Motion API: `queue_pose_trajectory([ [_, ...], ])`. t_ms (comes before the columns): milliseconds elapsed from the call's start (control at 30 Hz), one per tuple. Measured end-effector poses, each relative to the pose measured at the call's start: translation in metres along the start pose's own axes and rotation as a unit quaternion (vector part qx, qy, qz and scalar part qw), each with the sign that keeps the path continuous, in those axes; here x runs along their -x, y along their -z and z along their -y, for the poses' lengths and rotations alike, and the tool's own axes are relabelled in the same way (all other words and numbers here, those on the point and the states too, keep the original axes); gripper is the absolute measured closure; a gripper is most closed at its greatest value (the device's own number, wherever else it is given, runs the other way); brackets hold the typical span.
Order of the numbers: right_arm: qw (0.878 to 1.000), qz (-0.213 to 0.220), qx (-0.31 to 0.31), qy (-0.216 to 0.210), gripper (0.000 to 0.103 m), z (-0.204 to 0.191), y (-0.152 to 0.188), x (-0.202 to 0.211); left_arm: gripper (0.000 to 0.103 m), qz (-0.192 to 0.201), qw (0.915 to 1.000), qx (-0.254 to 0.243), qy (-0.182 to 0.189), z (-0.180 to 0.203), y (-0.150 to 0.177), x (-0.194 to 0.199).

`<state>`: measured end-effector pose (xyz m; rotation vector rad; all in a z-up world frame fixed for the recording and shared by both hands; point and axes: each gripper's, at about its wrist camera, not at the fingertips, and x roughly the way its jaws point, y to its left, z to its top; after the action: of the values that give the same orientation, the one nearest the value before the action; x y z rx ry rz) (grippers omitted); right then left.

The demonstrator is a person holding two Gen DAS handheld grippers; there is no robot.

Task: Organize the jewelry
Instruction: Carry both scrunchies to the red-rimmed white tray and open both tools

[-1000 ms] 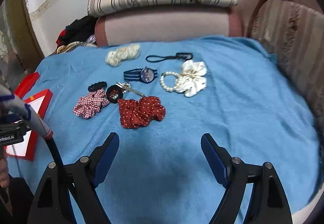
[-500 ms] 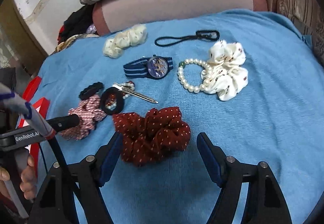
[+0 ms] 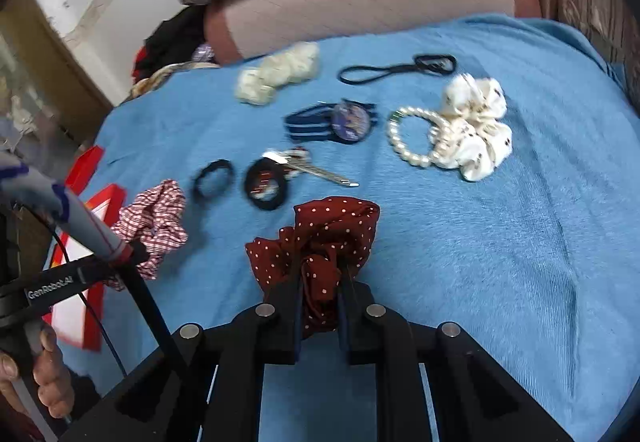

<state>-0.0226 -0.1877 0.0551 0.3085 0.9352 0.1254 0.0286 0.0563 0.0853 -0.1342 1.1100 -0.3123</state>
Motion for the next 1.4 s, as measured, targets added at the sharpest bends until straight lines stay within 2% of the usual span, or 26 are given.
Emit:
queue_pose_trajectory([
  [167,0.998,0.004,0.055,-0.029,0.089,-0.05,0.0,0.016,0.092,0.04,0.998,0.031,-0.039,-0.044,0.022,0.051],
  [300,0.992,-0.007,0.105,-0.075,0.089,-0.102,0.003,0.019,0.091,0.057,0.9923,0.077,-0.079,-0.092,0.037,0.076],
  [567,0.967,-0.072,0.179,-0.168,0.089,-0.218,0.02,-0.018,0.091,0.062,0.9678,0.183,-0.161,-0.202,0.067,0.103],
  [800,0.947,-0.132,0.225,-0.185,0.089,-0.287,0.047,-0.079,0.088,0.054,0.9514,0.234,-0.192,-0.265,0.081,0.111],
  [933,0.941,-0.149,0.241,-0.186,0.087,-0.311,0.06,-0.1,0.079,0.058,0.948,0.241,-0.2,-0.272,0.085,0.11],
  [1000,0.941,-0.144,0.254,-0.172,0.083,-0.318,0.063,-0.103,0.069,0.064,0.9475,0.239,-0.203,-0.271,0.087,0.115],
  [1067,0.941,-0.136,0.263,-0.165,0.066,-0.32,0.065,-0.098,0.065,0.074,0.9468,0.24,-0.201,-0.269,0.086,0.122],
  [1133,0.942,-0.121,0.268,-0.162,0.061,-0.318,0.063,-0.088,0.064,0.084,0.9455,0.243,-0.2,-0.267,0.086,0.128],
  [1233,0.945,-0.101,0.266,-0.159,0.059,-0.31,0.058,-0.07,0.064,0.098,0.9441,0.244,-0.199,-0.26,0.086,0.139],
  [1400,0.958,-0.073,0.242,-0.137,0.053,-0.273,0.052,-0.04,0.063,0.111,0.9495,0.216,-0.198,-0.232,0.082,0.152],
])
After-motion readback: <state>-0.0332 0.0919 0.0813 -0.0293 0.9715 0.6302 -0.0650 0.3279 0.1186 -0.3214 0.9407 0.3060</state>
